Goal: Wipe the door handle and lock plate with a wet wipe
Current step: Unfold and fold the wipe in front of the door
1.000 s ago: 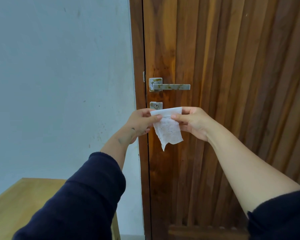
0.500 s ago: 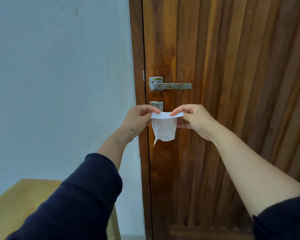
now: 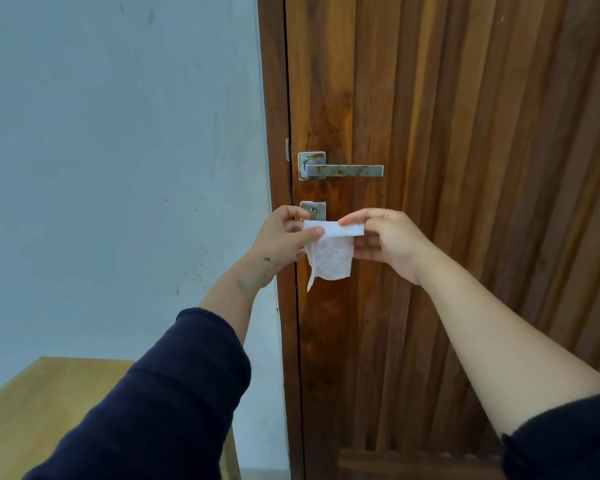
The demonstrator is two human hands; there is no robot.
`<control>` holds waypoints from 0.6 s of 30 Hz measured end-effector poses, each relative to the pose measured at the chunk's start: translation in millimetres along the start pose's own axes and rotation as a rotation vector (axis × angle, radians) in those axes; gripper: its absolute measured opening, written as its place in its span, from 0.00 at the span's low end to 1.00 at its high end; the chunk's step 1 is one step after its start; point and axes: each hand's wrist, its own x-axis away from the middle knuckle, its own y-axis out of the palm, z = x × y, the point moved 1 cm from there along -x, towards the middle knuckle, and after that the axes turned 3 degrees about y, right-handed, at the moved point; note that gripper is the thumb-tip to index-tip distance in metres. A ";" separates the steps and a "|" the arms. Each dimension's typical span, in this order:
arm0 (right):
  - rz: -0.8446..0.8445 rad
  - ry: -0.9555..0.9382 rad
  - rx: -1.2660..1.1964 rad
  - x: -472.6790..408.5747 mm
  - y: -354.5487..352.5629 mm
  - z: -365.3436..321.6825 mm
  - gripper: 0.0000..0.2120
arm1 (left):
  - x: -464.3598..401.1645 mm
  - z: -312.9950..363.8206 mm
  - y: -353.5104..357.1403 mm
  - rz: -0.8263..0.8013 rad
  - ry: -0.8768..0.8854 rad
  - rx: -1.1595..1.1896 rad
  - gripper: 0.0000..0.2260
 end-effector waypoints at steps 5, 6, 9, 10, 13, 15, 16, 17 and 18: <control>-0.104 0.166 -0.136 -1.6 -6.5 5.6 0.15 | 0.4 1.5 -0.9 0.024 0.053 0.003 0.14; -0.137 0.186 -0.113 -2.5 -6.9 7.0 0.17 | 0.9 1.8 -0.9 0.021 0.057 0.003 0.14; -0.203 0.219 -0.065 -4.7 -7.1 10.9 0.18 | 2.2 1.7 -0.8 -0.002 0.066 0.003 0.12; -0.206 0.219 -0.068 -5.3 -7.6 12.0 0.17 | 2.9 1.8 -0.6 -0.011 0.065 0.010 0.12; -0.181 0.226 -0.078 -6.8 -8.6 13.4 0.16 | 3.0 1.6 -0.8 -0.033 0.043 0.028 0.12; -0.158 0.214 -0.079 -7.3 -8.1 12.6 0.16 | 2.6 1.7 -1.6 -0.053 0.011 0.020 0.13; -0.146 0.199 -0.092 -7.6 -7.9 11.6 0.16 | 3.0 1.9 -1.7 -0.069 -0.008 0.026 0.13; -0.137 0.182 -0.108 -7.9 -7.8 10.3 0.17 | 3.5 2.4 -1.3 -0.088 -0.029 0.037 0.13; -0.130 0.164 -0.115 -8.2 -7.6 8.5 0.16 | 4.5 3.1 -0.5 -0.110 -0.048 0.044 0.13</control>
